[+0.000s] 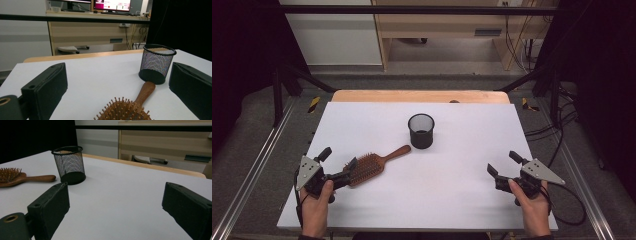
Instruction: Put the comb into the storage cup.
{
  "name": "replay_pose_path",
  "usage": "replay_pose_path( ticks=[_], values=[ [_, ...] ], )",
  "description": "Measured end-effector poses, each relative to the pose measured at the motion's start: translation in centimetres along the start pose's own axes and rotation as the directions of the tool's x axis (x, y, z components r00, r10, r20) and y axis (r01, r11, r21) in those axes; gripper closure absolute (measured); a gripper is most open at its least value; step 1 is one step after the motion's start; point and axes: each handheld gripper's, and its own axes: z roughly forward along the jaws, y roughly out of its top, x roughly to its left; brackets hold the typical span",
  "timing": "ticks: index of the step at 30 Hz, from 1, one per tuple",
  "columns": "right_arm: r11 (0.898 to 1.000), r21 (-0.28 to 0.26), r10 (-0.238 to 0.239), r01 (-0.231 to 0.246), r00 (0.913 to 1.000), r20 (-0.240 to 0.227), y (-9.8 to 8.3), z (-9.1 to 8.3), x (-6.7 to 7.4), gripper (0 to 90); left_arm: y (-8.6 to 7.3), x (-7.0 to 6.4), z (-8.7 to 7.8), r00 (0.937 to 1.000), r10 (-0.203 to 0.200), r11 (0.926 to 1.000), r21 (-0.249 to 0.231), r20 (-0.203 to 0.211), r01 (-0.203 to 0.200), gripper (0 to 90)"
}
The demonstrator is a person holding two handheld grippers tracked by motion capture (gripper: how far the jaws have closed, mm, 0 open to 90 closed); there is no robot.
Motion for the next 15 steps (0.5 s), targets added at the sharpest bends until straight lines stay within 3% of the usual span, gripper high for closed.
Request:
replay_pose_path(
  ticks=[10, 15],
  values=[
    [1.000, -0.013, 0.017, -0.017, 0.9998, 0.005, -0.1, -0.1, -0.3, 7.7, 0.1, -0.2, 0.1, 0.9999, -0.006, 0.9998, 0.016, -0.012, 0.006, 3.6],
    [1.000, -0.006, 0.016, -0.016, 0.9999, 0.000, -0.1, 0.0, -0.2, 7.7, 0.0, -1.0, 0.3, 0.9999, -0.002, 0.9975, 0.071, -0.015, 0.003, 6.0]
  ],
)
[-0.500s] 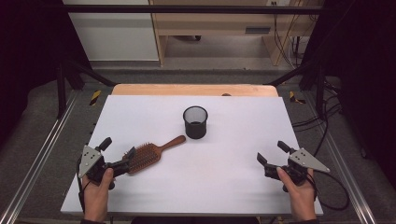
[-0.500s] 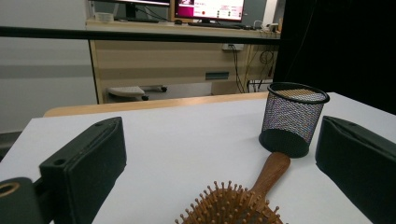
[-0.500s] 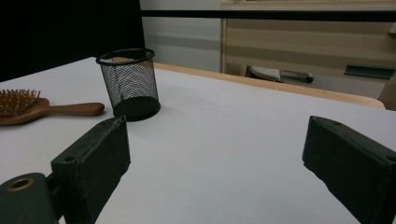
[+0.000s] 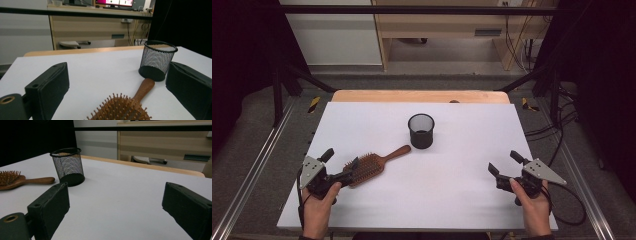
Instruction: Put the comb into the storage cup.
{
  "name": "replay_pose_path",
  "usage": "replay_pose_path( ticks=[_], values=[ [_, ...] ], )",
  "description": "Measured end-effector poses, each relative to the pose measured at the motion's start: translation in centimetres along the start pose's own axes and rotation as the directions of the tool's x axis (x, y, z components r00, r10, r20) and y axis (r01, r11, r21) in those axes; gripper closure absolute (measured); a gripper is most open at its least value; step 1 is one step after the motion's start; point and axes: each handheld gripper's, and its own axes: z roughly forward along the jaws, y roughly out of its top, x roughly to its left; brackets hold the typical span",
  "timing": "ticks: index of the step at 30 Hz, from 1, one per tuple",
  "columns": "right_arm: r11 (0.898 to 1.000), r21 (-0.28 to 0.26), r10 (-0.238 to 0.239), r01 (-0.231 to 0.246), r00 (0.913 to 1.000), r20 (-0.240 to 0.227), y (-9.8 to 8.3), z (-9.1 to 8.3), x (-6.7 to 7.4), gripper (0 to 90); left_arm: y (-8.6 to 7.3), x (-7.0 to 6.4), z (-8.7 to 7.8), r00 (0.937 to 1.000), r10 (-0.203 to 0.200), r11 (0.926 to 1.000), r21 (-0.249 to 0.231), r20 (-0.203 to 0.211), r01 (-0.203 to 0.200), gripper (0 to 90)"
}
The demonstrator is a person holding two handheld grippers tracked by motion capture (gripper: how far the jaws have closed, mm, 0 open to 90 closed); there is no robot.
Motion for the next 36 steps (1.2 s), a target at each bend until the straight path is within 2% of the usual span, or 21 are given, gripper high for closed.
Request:
replay_pose_path(
  ticks=[3, 6, 10, 11, 14, 15, 16, 20, 21, 22, 23, 24, 25, 26, 27, 28, 29, 32, 34, 35, 36],
  values=[
    [1.000, 0.003, -0.002, 0.002, 1.0000, 0.000, 0.0, 0.1, 0.1, 7.7, 0.1, -0.6, 0.4, 1.0000, -0.008, 0.9991, 0.042, 0.004, 0.008, 9.5],
    [1.000, 0.003, 0.000, 0.000, 1.0000, 0.001, -0.1, 0.1, 0.0, 7.7, 0.6, -1.3, 1.2, 0.9997, -0.022, 0.9972, 0.072, 0.007, 0.021, 17.0],
    [1.000, 0.001, 0.008, -0.008, 1.0000, 0.004, -0.1, 0.0, -0.1, 7.7, 1.0, -2.7, 3.2, 0.9998, -0.010, 0.9916, 0.129, 0.016, 0.008, 33.2],
    [1.000, -0.001, 0.010, -0.010, 0.9999, 0.004, -0.1, 0.0, -0.1, 7.7, 1.1, -3.4, 4.4, 0.9995, -0.016, 0.9886, 0.150, 0.027, 0.011, 37.0],
    [1.000, -0.005, 0.014, -0.014, 0.9999, 0.000, 0.0, -0.1, -0.1, 7.7, 1.1, -4.1, 5.3, 0.9994, -0.032, 0.9904, 0.135, 0.011, 0.031, 48.6],
    [1.000, -0.005, 0.014, -0.014, 0.9999, 0.000, 0.0, -0.1, -0.1, 7.7, 1.2, -4.4, 5.8, 0.9992, -0.039, 0.9894, 0.140, 0.012, 0.037, 48.6],
    [1.000, -0.007, 0.014, -0.014, 0.9999, -0.002, 0.0, 0.0, -0.1, 7.7, 1.2, -4.7, 6.3, 0.9986, -0.050, 0.9878, 0.149, 0.018, 0.046, 55.2],
    [1.000, -0.012, 0.023, -0.023, 0.9997, -0.005, 0.0, 0.0, -0.1, 7.7, 1.2, -5.9, 8.2, 0.9984, -0.055, 0.9803, 0.191, 0.010, 0.052, 67.1],
    [1.000, -0.012, 0.023, -0.023, 0.9997, -0.007, 0.0, 0.0, -0.1, 7.7, 1.2, -6.4, 9.0, 0.9982, -0.060, 0.9753, 0.213, 0.005, 0.058, 72.0],
    [1.000, -0.015, 0.021, -0.021, 0.9998, -0.007, 0.0, -0.1, -0.1, 7.7, 1.2, -6.4, 9.0, 0.9982, -0.060, 0.9753, 0.213, 0.005, 0.058, 76.7],
    [1.000, -0.016, 0.019, -0.020, 0.9998, -0.009, 0.0, -0.1, -0.1, 7.7, 1.2, -6.7, 9.7, 0.9974, -0.071, 0.9692, 0.236, -0.005, 0.071, 79.1],
    [1.000, -0.016, 0.019, -0.020, 0.9998, -0.009, 0.0, -0.1, -0.1, 7.7, 1.2, -6.7, 9.7, 0.9974, -0.071, 0.9692, 0.236, -0.005, 0.071, 82.9],
    [1.000, -0.016, 0.019, -0.019, 0.9997, -0.012, 0.0, -0.1, 0.0, 7.7, 1.1, -6.9, 10.1, 0.9975, -0.070, 0.9660, 0.249, -0.006, 0.069, 82.9],
    [1.000, -0.015, 0.016, -0.016, 0.9998, -0.014, 0.1, -0.1, 0.0, 7.7, 1.1, -7.0, 10.5, 0.9982, -0.057, 0.9620, 0.266, -0.017, 0.059, 87.4],
    [1.000, -0.015, 0.016, -0.016, 0.9998, -0.014, 0.1, -0.1, 0.0, 7.7, 1.0, -7.1, 10.9, 0.9985, -0.048, 0.9566, 0.287, -0.025, 0.053, 87.4],
    [1.000, -0.016, 0.014, -0.014, 0.9997, -0.020, 0.1, -0.1, 0.1, 7.7, 0.8, -7.4, 11.7, 0.9987, -0.039, 0.9472, 0.317, -0.033, 0.048, 90.0],
    [1.000, -0.016, 0.014, -0.014, 0.9997, -0.020, 0.1, -0.1, 0.1, 7.7, 0.8, -7.4, 11.7, 0.9987, -0.039, 0.9472, 0.317, -0.033, 0.048, 90.0],
    [1.000, -0.016, 0.008, -0.009, 0.9997, -0.024, 0.2, -0.1, 0.2, 7.7, 0.7, -7.9, 12.8, 0.9987, -0.019, 0.9344, 0.355, -0.047, 0.035, 90.0],
    [1.000, -0.017, 0.006, -0.007, 0.9996, -0.026, 0.2, -0.1, 0.2, 7.7, 0.6, -8.1, 13.6, 0.9986, -0.016, 0.9231, 0.383, -0.051, 0.034, 90.0],
    [1.000, -0.018, 0.006, -0.006, 0.9996, -0.028, 0.2, -0.1, 0.2, 7.7, 0.4, -8.3, 14.3, 0.9980, -0.021, 0.9126, 0.407, -0.059, 0.043, 90.0],
    [1.000, -0.018, 0.006, -0.006, 0.9996, -0.028, 0.2, -0.1, 0.2, 7.7, 0.4, -8.3, 14.3, 0.9980, -0.021, 0.9126, 0.407, -0.059, 0.043, 90.0]
  ],
)
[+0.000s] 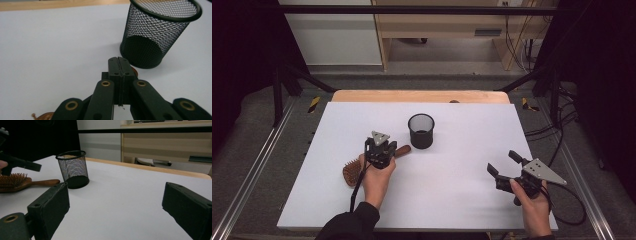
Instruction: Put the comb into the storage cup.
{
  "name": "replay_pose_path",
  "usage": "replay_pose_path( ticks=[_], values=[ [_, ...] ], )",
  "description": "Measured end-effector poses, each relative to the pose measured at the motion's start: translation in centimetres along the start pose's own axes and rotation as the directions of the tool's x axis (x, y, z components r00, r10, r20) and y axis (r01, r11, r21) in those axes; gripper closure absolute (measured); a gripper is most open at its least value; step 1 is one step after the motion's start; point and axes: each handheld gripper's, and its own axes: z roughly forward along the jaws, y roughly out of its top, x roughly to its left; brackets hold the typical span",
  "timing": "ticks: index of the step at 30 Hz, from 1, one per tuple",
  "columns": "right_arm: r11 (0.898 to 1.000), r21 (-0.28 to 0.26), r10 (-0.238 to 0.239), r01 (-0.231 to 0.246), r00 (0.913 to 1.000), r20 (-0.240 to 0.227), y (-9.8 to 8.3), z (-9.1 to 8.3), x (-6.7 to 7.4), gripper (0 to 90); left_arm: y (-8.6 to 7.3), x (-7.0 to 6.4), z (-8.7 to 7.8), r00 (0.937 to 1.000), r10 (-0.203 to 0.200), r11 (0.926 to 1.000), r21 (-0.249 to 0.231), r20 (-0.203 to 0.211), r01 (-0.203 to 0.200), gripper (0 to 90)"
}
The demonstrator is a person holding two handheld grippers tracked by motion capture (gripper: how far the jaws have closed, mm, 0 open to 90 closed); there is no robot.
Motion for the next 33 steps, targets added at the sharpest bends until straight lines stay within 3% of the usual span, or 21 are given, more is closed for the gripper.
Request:
replay_pose_path(
  ticks=[8, 11, 14, 20, 26, 33],
  values=[
    [1.000, -0.008, 0.006, -0.006, 0.9999, -0.012, 0.1, -0.1, 0.0, 7.6, 0.5, -0.8, 1.8, 0.9990, -0.039, 0.9967, 0.070, -0.023, 0.041, 90.0],
    [1.000, -0.015, 0.008, -0.008, 0.9999, -0.015, 0.2, -0.2, 0.0, 7.6, 0.9, -0.9, 2.4, 0.9986, -0.026, 0.9961, 0.083, -0.046, 0.029, 90.0],
    [1.000, -0.015, 0.008, -0.008, 0.9998, -0.016, 0.2, -0.2, 0.0, 7.6, 0.8, -0.7, 2.7, 0.9977, -0.047, 0.9943, 0.094, -0.050, 0.051, 90.0],
    [1.000, -0.015, 0.004, -0.005, 0.9998, -0.022, 0.2, -0.2, 0.1, 7.7, 0.4, -0.6, 3.4, 0.9981, -0.037, 0.9889, 0.142, -0.048, 0.044, 90.0],
    [1.000, -0.015, 0.002, -0.002, 0.9997, -0.025, 0.2, -0.3, 0.2, 7.7, 0.4, -0.8, 3.3, 0.9992, -0.013, 0.9883, 0.151, -0.037, 0.019, 90.0],
    [1.000, -0.011, -0.004, 0.004, 0.9996, -0.028, 0.2, -0.2, 0.3, 7.9, 0.5, -0.1, 3.6, 0.9978, -0.050, 0.9850, 0.163, -0.043, 0.056, 90.0]
  ],
)
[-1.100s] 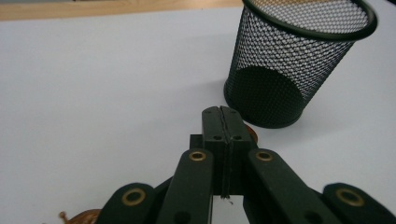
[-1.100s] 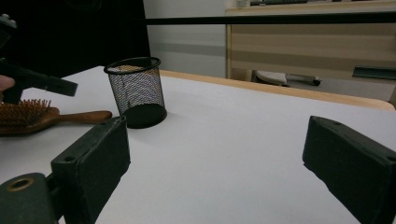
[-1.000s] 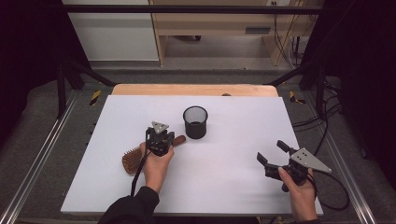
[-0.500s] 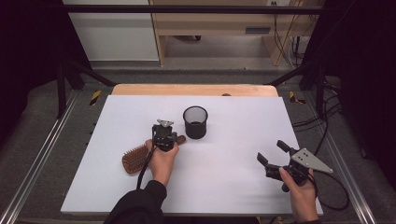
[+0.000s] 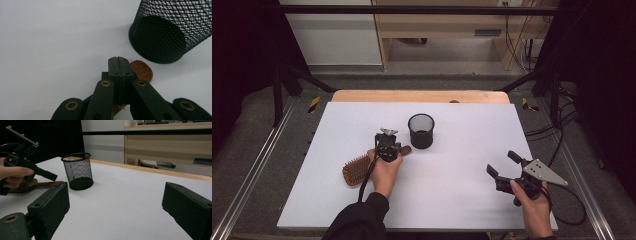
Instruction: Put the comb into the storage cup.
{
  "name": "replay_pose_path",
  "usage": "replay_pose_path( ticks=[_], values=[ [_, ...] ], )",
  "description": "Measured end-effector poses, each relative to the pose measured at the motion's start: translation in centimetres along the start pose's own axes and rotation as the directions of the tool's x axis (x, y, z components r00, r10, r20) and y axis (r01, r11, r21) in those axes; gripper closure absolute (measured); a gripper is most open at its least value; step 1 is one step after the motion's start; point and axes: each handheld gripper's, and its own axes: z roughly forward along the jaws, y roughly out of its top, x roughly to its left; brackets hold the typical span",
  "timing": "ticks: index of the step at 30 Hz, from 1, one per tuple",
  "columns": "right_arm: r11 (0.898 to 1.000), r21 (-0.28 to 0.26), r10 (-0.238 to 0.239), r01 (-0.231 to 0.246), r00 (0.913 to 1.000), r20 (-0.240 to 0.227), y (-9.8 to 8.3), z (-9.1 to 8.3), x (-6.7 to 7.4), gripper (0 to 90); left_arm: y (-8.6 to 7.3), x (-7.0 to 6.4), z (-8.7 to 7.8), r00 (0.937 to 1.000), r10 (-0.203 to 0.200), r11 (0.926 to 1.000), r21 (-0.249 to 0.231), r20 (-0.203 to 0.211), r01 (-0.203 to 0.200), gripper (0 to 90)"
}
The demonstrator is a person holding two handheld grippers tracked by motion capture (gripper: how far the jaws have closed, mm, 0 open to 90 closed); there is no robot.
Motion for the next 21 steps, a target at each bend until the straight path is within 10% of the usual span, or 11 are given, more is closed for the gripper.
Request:
replay_pose_path(
  ticks=[21],
  values=[
    [1.000, 0.001, 0.001, -0.001, 1.0000, -0.001, 0.0, -0.1, 0.1, 8.6, -4.2, -1.1, -2.6, 0.9861, 0.113, 0.9912, 0.055, 0.122, -0.120, 90.0]
  ],
)
